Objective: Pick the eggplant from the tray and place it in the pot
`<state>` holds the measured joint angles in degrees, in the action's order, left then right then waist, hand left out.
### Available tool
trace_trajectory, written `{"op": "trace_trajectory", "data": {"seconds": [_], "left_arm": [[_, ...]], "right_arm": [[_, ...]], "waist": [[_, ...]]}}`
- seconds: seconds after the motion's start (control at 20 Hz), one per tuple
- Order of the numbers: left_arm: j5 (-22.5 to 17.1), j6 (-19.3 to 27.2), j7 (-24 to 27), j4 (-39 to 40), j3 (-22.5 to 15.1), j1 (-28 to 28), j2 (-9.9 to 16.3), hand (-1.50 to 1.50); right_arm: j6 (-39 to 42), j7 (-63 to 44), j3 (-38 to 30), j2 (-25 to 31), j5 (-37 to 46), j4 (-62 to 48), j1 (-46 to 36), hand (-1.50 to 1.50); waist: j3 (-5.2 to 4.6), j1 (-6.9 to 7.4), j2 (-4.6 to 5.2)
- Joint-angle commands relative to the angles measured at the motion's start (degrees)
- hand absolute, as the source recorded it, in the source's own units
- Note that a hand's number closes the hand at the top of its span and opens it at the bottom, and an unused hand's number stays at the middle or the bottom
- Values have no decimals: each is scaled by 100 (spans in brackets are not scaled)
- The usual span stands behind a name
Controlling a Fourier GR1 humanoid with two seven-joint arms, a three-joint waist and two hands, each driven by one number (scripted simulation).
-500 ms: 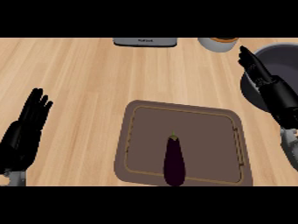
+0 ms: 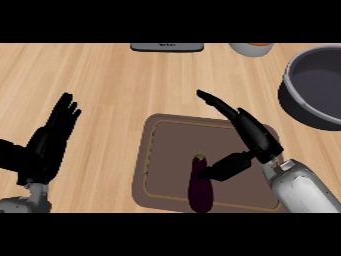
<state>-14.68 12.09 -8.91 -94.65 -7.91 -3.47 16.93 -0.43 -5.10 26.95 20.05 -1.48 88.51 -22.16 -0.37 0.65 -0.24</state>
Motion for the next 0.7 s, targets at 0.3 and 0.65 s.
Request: {"op": "trace_trajectory", "data": {"seconds": [0.3,0.65], "left_arm": [[194,169,-844,-28,-135,-600,-203,0],[225,99,-614,-28,-175,-331,-268,0]], "right_arm": [[-4,195,256,836,1147,1845,1053,-150],[1566,-2016,-109,1775,729,2655,-268,-150]], "waist": [[36,-141,2],[22,-55,5]]}}
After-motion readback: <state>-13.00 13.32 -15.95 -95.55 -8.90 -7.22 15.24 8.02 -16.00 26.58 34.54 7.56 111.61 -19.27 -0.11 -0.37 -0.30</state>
